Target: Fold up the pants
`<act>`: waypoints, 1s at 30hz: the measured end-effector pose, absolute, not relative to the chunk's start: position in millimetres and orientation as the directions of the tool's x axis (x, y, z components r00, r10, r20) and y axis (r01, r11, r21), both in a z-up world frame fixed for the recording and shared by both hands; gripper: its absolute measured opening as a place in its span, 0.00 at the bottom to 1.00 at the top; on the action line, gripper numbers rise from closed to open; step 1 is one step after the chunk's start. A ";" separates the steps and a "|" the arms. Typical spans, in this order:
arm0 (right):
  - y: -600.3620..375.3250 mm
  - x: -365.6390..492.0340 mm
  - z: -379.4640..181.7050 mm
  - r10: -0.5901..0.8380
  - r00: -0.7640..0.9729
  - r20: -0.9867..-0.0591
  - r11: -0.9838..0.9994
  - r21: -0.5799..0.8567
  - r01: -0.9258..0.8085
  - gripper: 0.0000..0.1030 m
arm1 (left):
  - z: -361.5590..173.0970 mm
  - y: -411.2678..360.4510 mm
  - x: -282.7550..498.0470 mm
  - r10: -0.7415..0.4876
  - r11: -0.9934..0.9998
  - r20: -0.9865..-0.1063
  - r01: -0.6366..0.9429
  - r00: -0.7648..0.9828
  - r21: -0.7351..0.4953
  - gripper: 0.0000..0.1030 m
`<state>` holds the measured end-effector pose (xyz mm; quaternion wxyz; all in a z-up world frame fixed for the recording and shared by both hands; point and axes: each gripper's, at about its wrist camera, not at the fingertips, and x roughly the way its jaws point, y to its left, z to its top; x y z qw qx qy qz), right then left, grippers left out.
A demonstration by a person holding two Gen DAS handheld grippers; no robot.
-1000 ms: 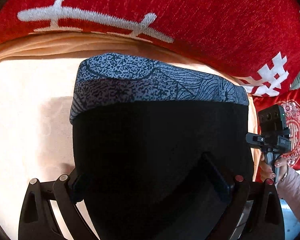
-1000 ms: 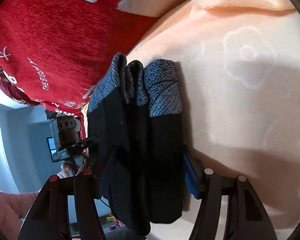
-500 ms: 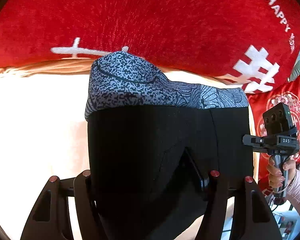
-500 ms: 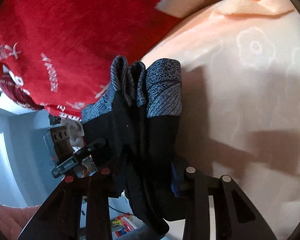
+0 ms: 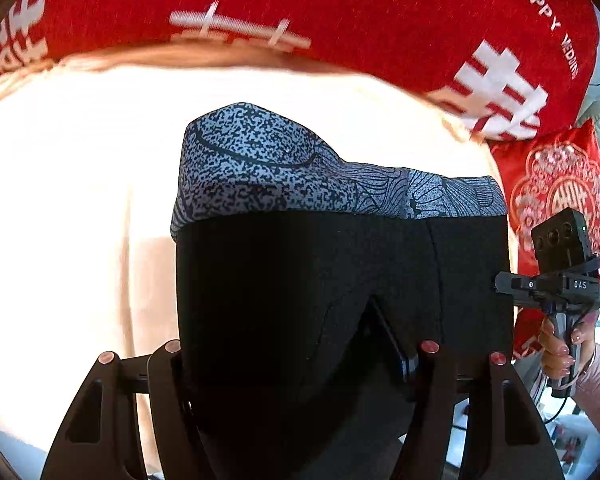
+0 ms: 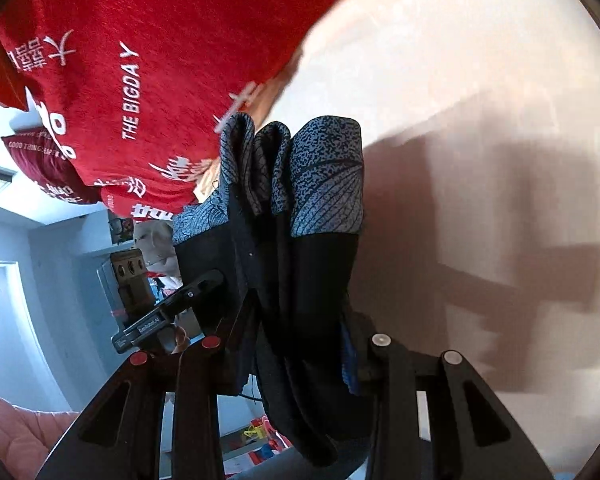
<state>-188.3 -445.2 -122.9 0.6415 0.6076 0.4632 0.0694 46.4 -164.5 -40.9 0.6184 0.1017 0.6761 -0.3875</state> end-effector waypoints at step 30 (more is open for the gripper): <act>-382.6 -226.8 -88.6 0.189 0.259 -0.947 0.522 0.320 0.791 0.88 | -32.8 -109.9 4.1 -0.127 0.721 -0.992 0.687 0.011 -0.085 0.99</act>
